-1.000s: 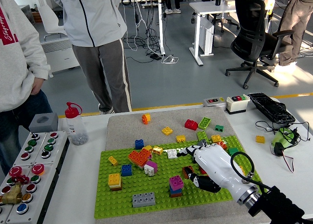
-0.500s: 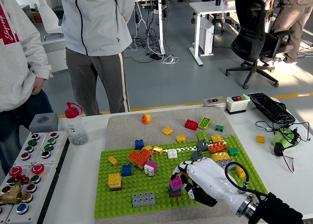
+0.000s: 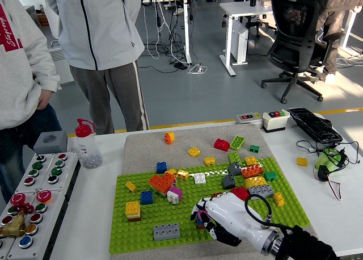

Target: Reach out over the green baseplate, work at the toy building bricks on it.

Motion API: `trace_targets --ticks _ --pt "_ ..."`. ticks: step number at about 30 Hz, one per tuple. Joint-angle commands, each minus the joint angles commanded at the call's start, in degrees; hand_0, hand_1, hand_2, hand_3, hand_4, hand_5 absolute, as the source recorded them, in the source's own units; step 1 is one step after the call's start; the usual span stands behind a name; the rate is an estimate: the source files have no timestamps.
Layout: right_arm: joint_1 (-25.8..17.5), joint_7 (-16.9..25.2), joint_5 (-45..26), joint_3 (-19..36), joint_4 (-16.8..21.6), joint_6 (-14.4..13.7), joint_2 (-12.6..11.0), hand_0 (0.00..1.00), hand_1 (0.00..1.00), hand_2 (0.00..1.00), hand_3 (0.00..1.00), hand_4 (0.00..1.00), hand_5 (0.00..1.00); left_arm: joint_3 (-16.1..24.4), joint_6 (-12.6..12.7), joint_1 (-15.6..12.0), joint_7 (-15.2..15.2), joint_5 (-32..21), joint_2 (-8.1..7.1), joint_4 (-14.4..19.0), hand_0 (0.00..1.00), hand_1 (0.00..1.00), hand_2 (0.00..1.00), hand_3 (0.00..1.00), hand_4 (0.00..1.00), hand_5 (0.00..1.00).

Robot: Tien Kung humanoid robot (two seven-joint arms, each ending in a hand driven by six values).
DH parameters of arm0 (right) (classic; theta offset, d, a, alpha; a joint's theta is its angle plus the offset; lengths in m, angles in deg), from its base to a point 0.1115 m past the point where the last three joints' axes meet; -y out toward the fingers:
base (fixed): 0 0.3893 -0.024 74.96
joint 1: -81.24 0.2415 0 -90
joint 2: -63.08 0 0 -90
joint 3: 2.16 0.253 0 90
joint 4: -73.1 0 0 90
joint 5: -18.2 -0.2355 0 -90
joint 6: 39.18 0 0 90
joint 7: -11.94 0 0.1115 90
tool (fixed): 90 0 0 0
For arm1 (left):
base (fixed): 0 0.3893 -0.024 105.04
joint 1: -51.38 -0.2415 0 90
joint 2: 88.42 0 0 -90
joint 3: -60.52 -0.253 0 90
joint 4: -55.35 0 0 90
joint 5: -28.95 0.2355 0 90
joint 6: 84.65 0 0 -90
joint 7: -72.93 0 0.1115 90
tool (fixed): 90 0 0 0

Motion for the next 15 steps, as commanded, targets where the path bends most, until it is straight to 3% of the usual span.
trace_targets --ticks 15 --pt "0.29 0.09 -0.08 0.36 -3.17 -0.08 0.70 0.205 0.256 0.650 0.563 0.090 0.002 -0.06 -0.05 -0.03 0.05 0.12 -0.03 0.00 0.694 0.716 0.705 0.634 0.386 0.998"
